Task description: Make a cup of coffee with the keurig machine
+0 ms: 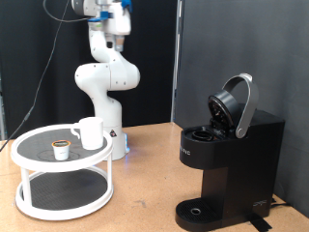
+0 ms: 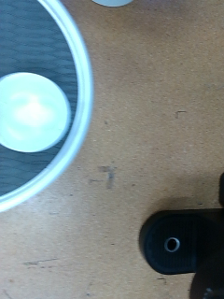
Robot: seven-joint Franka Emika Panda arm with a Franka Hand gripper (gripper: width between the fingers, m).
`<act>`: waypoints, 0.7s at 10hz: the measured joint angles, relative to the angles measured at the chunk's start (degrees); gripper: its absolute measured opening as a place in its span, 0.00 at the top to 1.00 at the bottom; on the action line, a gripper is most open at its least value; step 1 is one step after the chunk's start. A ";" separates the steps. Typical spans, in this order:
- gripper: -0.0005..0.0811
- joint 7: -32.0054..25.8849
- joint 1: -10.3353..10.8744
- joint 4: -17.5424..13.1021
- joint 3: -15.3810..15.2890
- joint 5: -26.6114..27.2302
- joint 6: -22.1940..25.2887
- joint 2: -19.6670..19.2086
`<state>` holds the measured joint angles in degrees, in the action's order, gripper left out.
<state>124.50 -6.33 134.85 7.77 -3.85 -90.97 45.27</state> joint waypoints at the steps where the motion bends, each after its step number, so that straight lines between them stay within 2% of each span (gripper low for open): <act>1: 0.09 -1.17 -0.40 0.00 0.70 -0.29 -0.01 0.20; 4: 0.09 -1.20 -0.55 0.03 1.14 -0.34 -0.01 -0.12; 7: 0.09 -4.35 -1.88 -0.15 4.79 -3.10 -0.42 -1.11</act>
<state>120.15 -8.21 134.70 12.55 -6.95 -91.39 44.16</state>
